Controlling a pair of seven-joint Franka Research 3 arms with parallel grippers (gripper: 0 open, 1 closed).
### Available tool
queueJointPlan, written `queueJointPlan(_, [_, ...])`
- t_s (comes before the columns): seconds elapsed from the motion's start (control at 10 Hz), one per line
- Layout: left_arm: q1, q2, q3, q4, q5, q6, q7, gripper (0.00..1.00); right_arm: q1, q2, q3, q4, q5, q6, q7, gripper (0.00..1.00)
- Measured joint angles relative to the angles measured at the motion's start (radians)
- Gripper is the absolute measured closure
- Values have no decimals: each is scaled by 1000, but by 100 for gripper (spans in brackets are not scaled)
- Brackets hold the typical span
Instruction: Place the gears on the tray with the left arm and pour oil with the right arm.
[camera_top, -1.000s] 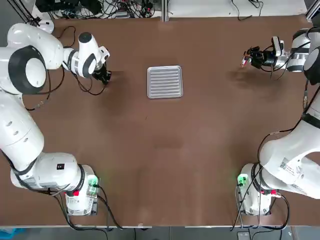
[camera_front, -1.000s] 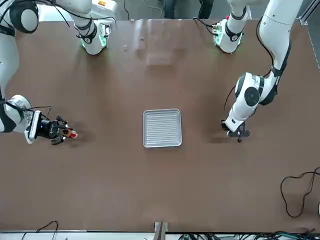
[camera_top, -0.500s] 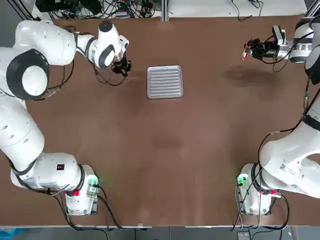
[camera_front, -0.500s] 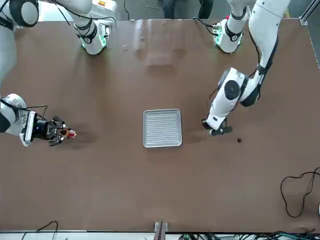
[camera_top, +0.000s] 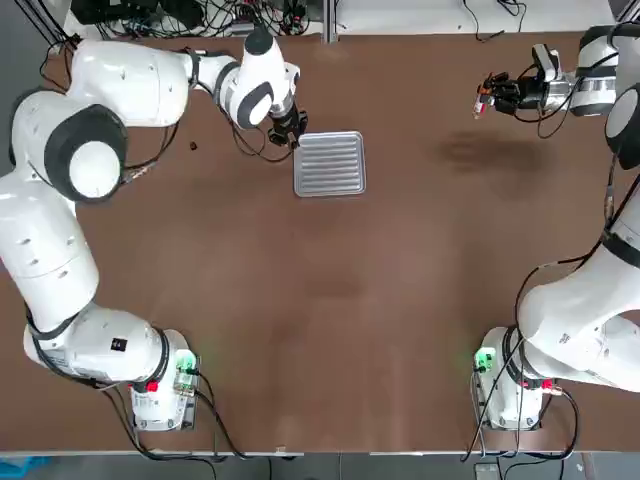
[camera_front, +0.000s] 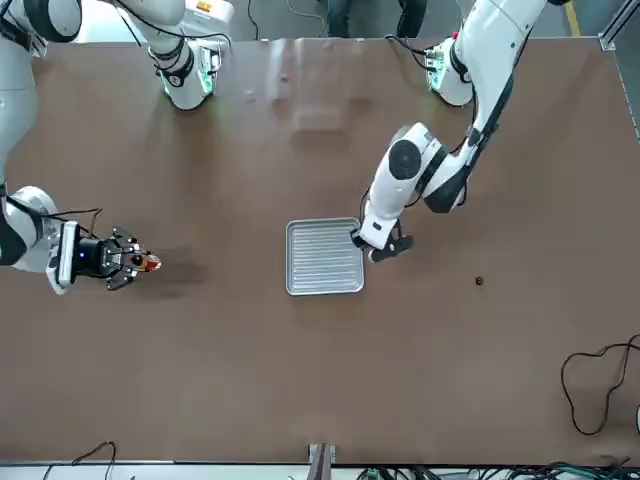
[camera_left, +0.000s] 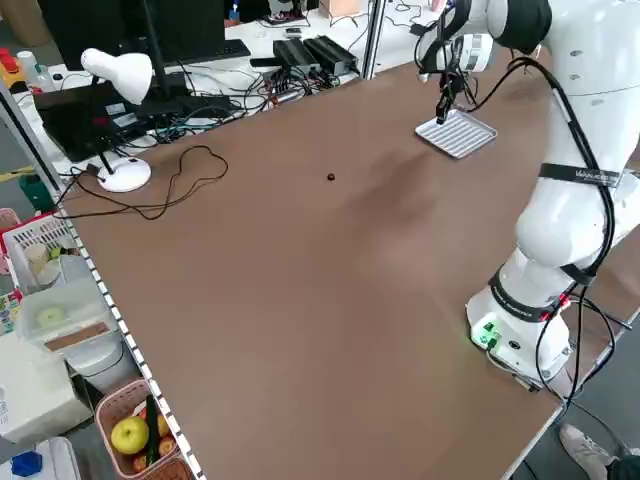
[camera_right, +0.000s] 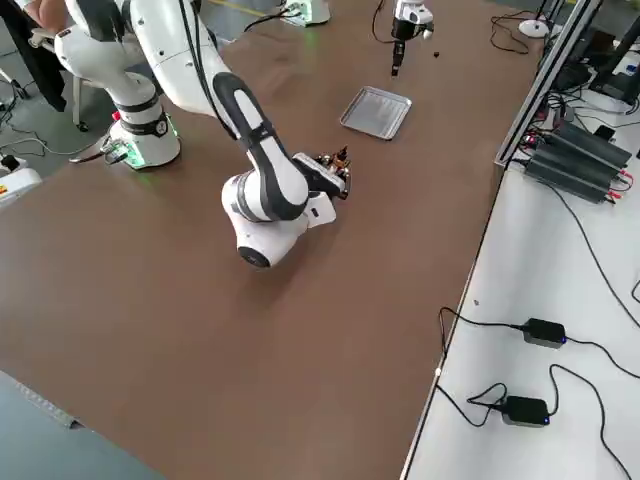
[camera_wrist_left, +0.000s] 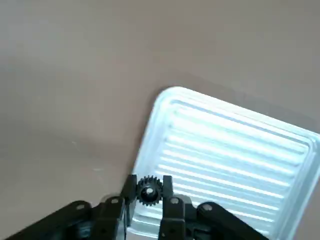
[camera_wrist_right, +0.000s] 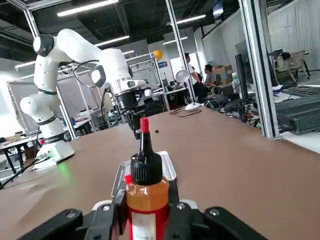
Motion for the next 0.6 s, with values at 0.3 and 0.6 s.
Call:
queueJointPlan(0.3, [-81, 82, 1, 87, 0, 0, -61, 75, 38, -7, 1, -5, 2, 12, 93, 66])
queueJointPlan(0.6, [-189, 154, 36, 163, 0, 0, -106, 75, 92, -7, 4, -11, 8, 17, 127, 66])
